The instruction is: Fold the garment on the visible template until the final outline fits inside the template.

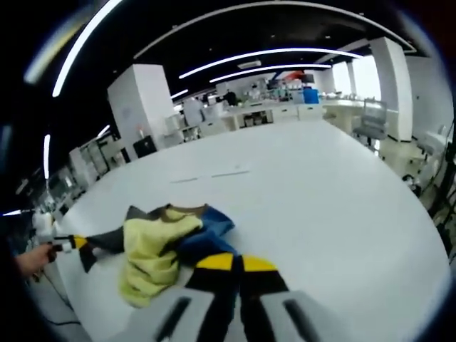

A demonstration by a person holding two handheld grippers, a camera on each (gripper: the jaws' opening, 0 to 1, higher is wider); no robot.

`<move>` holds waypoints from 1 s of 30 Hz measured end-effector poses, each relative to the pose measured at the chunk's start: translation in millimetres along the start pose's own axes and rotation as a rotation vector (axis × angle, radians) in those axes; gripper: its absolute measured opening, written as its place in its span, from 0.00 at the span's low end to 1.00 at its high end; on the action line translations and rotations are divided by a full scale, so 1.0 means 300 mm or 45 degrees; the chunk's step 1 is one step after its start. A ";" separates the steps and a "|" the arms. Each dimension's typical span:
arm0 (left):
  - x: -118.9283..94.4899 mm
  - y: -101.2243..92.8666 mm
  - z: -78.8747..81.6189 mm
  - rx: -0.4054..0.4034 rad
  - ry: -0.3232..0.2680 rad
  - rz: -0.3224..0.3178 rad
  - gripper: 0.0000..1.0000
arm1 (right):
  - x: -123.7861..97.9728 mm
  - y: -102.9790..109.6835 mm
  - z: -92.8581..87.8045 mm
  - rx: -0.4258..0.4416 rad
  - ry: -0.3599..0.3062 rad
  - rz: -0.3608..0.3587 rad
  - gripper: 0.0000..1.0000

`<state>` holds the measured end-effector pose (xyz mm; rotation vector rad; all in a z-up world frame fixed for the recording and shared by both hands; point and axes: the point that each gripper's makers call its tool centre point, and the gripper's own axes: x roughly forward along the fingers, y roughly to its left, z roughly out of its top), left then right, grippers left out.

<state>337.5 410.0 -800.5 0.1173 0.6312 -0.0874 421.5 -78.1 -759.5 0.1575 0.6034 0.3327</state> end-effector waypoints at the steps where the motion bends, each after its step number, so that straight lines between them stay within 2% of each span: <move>1: 0.003 0.008 -0.006 0.013 0.014 0.007 0.00 | 0.006 -0.014 0.005 0.001 0.005 -0.004 0.00; 8: 0.032 0.094 -0.034 0.023 0.073 0.057 0.00 | 0.030 -0.081 0.011 0.006 0.042 -0.033 0.00; 12: 0.037 0.107 -0.037 0.005 0.088 0.063 0.00 | 0.028 -0.098 0.006 0.021 0.068 -0.048 0.00; 17: 0.063 0.151 -0.054 0.047 0.123 0.084 0.00 | 0.046 -0.141 0.014 0.023 0.092 -0.061 0.00; 21: 0.071 0.161 -0.055 0.137 0.139 0.098 0.00 | 0.061 -0.175 0.012 0.010 0.125 -0.081 0.00; 25: 0.089 0.183 -0.054 0.146 0.150 0.111 0.00 | 0.068 -0.213 0.011 0.008 0.143 -0.139 0.00; 30: 0.100 0.214 -0.056 0.183 0.166 0.142 0.00 | 0.070 -0.229 0.006 -0.017 0.173 -0.157 0.00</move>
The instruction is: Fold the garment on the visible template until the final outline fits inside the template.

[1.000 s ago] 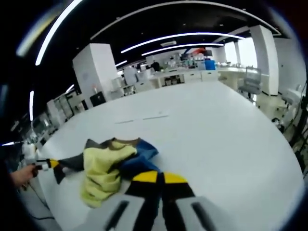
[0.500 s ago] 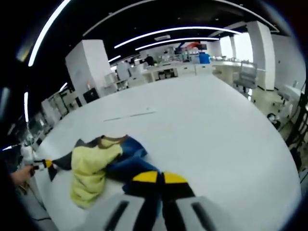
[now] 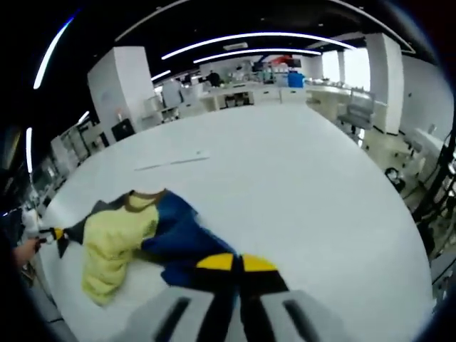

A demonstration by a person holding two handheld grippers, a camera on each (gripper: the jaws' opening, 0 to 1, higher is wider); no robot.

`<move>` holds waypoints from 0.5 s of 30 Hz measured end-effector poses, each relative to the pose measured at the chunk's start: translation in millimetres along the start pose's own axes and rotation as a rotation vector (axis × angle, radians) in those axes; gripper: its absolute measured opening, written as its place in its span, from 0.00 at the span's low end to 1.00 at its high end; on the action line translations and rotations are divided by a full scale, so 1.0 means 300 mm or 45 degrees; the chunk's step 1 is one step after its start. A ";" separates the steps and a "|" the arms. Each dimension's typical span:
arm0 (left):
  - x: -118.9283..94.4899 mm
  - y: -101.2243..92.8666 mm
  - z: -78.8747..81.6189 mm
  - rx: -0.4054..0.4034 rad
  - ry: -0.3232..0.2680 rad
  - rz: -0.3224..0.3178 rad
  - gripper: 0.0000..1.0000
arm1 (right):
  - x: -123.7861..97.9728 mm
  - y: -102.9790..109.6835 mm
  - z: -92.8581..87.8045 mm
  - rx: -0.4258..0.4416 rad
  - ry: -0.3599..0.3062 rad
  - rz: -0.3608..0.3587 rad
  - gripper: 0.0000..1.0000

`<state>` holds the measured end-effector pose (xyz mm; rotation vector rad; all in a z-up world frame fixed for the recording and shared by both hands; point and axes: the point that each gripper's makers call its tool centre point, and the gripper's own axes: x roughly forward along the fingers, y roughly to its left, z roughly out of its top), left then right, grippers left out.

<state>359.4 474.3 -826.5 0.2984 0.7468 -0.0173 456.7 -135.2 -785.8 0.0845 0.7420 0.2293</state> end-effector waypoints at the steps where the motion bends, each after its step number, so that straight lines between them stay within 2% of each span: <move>1: 0.003 0.005 -0.003 0.002 0.006 0.006 0.00 | -0.001 -0.001 -0.003 -0.005 0.003 -0.006 0.00; 9: 0.007 0.024 -0.019 0.001 0.028 0.019 0.00 | 0.032 -0.072 -0.020 -0.073 0.077 -0.064 0.00; 15: 0.003 0.033 -0.032 -0.014 0.042 0.026 0.00 | 0.034 -0.087 -0.034 -0.120 0.112 -0.095 0.00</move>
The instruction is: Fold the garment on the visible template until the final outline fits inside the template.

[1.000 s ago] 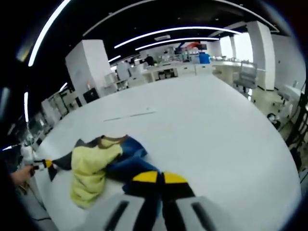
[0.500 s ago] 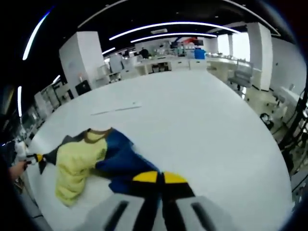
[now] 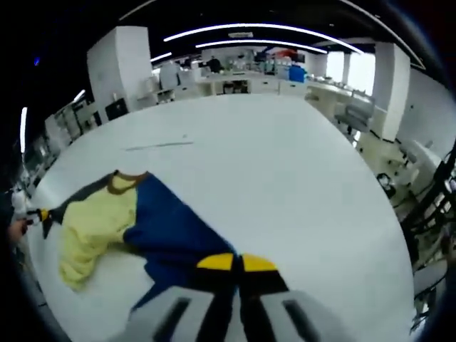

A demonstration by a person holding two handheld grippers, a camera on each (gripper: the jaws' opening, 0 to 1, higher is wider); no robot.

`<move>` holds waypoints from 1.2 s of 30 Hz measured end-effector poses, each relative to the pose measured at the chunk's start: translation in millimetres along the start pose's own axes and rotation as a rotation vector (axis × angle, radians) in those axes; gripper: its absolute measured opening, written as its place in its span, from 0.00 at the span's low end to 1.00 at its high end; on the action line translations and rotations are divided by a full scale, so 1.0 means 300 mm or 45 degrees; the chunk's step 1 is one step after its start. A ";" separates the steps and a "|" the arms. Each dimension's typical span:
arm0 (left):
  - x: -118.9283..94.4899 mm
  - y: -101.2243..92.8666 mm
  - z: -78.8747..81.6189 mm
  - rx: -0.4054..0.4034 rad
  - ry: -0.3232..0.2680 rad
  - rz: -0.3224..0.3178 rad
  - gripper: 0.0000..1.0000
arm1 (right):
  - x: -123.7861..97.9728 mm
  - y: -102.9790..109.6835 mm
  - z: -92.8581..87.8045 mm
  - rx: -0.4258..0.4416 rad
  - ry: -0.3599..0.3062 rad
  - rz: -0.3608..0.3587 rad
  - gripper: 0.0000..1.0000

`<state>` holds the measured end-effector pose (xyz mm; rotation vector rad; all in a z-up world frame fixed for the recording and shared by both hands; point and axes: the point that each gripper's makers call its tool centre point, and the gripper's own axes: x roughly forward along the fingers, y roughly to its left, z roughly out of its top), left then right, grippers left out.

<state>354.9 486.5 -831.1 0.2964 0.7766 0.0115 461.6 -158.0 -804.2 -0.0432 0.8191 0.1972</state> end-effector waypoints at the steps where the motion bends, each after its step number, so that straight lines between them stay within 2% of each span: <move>1: 0.000 0.001 -0.002 -0.004 0.002 0.001 0.00 | 0.001 -0.004 -0.005 -0.008 0.009 -0.006 0.00; 8: -0.013 0.006 -0.008 0.011 -0.005 0.006 0.00 | -0.001 0.000 -0.008 -0.007 0.006 -0.002 0.00; 10: -0.010 -0.002 -0.004 -0.013 -0.007 -0.002 0.00 | 0.002 -0.001 -0.006 0.001 0.002 -0.002 0.00; 13: -0.024 -0.009 0.004 -0.048 -0.054 0.000 0.00 | 0.002 0.003 -0.003 0.011 -0.007 0.001 0.00; 15: -0.024 -0.021 0.009 -0.082 -0.078 -0.028 0.03 | -0.003 0.009 -0.001 0.023 -0.017 0.005 0.02; 19: -0.042 -0.051 0.030 -0.103 -0.130 -0.068 0.12 | -0.019 0.039 0.018 0.031 -0.068 0.036 0.17; 27: -0.086 -0.152 0.066 -0.101 -0.219 -0.180 0.28 | -0.043 0.122 0.050 0.062 -0.178 0.171 0.60; 32: -0.108 -0.222 0.086 -0.103 -0.250 -0.251 0.39 | -0.056 0.169 0.046 0.060 -0.201 0.221 0.88; 36: -0.132 -0.279 0.105 -0.099 -0.274 -0.297 0.47 | -0.067 0.208 0.043 0.055 -0.225 0.269 1.00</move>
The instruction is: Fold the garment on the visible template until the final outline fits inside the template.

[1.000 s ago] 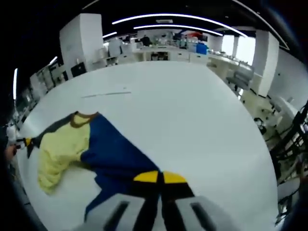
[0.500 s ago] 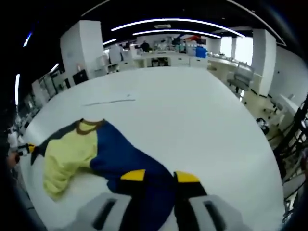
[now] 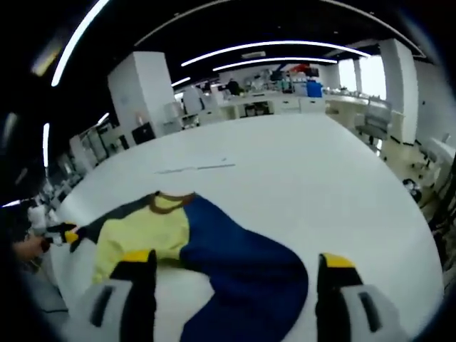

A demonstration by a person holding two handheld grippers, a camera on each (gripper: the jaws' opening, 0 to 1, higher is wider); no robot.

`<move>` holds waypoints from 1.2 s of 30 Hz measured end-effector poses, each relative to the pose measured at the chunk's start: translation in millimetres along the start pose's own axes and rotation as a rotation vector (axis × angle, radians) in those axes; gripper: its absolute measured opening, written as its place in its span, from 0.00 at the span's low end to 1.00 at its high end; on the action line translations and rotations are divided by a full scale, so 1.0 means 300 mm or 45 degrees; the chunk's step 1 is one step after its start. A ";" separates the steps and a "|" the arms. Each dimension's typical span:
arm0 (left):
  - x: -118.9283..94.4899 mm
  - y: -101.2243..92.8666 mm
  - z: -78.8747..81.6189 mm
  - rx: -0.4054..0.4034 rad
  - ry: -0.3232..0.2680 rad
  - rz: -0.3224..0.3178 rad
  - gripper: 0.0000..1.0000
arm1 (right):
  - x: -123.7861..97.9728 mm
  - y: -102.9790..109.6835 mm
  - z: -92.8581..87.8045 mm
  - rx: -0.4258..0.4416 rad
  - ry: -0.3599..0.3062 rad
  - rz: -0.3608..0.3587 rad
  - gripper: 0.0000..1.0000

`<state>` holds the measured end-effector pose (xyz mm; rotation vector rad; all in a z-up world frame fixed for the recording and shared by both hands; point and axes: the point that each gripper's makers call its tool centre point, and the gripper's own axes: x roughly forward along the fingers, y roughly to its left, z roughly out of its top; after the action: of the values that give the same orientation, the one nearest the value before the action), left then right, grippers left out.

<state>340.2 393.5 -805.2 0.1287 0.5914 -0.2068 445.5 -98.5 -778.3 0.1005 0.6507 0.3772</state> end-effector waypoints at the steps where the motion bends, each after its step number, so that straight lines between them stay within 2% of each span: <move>1: 0.000 -0.007 0.003 -0.001 -0.007 -0.011 0.48 | -0.003 0.009 -0.006 -0.003 0.005 0.004 1.00; 4: -0.002 -0.052 0.013 0.002 -0.022 -0.053 0.53 | -0.013 0.043 -0.026 -0.023 0.007 0.022 1.00; 8: -0.008 -0.138 0.040 0.008 -0.055 -0.106 0.56 | -0.017 0.054 -0.026 -0.048 -0.001 0.040 1.00; 15: -0.005 -0.265 0.089 0.020 -0.108 -0.210 0.57 | -0.043 0.078 -0.029 -0.109 -0.034 0.045 1.00; 19: -0.007 -0.366 0.115 0.040 -0.127 -0.264 0.54 | -0.044 0.098 -0.030 -0.157 -0.054 0.060 1.00; 26: -0.012 -0.520 0.145 0.098 -0.147 -0.387 0.48 | -0.055 0.153 -0.070 -0.195 -0.067 0.116 1.00; 36: -0.010 -0.684 0.158 0.131 -0.149 -0.533 0.40 | -0.061 0.185 -0.143 -0.186 -0.060 0.151 1.00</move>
<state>316.1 186.0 -777.1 0.0901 0.4863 -0.6472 388.8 -54.9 -790.4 0.0088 0.5700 0.5338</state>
